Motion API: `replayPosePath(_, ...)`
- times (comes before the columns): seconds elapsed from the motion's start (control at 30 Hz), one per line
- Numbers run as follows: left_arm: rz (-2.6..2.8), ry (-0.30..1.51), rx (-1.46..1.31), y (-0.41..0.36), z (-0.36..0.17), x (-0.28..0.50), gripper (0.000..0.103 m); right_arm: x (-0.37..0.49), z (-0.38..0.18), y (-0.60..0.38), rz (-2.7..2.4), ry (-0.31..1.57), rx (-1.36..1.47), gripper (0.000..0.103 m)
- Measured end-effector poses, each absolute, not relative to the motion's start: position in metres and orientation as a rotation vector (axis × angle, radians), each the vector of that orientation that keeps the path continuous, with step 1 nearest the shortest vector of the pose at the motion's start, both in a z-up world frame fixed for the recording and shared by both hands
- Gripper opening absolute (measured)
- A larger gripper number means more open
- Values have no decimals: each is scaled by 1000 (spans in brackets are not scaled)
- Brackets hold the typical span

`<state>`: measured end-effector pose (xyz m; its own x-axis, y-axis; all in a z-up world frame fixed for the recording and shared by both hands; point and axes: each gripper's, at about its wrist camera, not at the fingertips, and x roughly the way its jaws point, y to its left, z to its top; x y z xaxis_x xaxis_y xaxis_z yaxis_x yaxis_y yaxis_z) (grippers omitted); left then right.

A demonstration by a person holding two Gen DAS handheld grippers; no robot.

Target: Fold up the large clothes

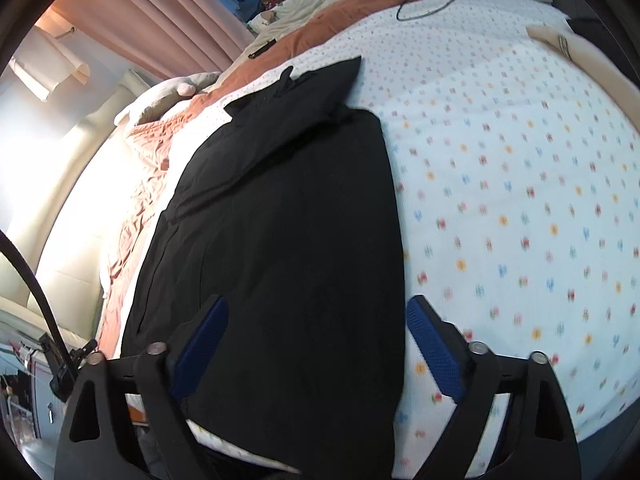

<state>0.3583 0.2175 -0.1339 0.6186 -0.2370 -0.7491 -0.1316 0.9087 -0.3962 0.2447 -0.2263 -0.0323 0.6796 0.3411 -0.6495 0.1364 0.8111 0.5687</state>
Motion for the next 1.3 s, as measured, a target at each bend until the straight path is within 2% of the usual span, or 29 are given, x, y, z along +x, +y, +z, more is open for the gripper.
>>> replayPosePath(0.17,-83,948,-471,226,-154,353,67,224,-50,-229,118,860,655,73)
replayPosePath(0.33,-92,985,-463,227,-169,355,60,205,-73,-228,119,915,673,67)
replayPosePath(0.4,-101,996,-456,227,-174,359,60,197,-81,-228,142,927,699,60)
replayPosePath(0.53,-108,1030,-446,226,-188,370,59,186,-86,-229,211,910,791,59)
replayPosePath(0.6,-121,1030,-443,224,-191,374,57,185,-92,-227,252,917,824,52)
replayPosePath(0.7,-160,1029,-453,222,-193,382,57,187,-100,-223,282,917,828,51)
replayPosePath(0.77,-175,1033,-469,224,-193,389,43,193,-103,-225,295,908,842,50)
replayPosePath(0.8,-178,1043,-482,226,-195,393,42,196,-104,-226,297,903,849,49)
replayPosePath(1.03,-220,1069,-552,234,-201,398,41,211,-118,-236,327,870,899,49)
replayPosePath(1.13,-225,1069,-541,232,-202,393,41,215,-122,-236,326,869,901,44)
replayPosePath(1.2,-200,1064,-501,228,-200,390,36,215,-122,-229,310,878,891,33)
replayPosePath(1.23,-172,1065,-474,226,-200,389,26,215,-122,-228,294,889,882,27)
replayPosePath(1.27,-149,1065,-458,225,-199,388,22,215,-122,-228,269,903,871,13)
replayPosePath(1.3,-143,1054,-465,224,-198,385,21,213,-122,-228,255,909,871,5)
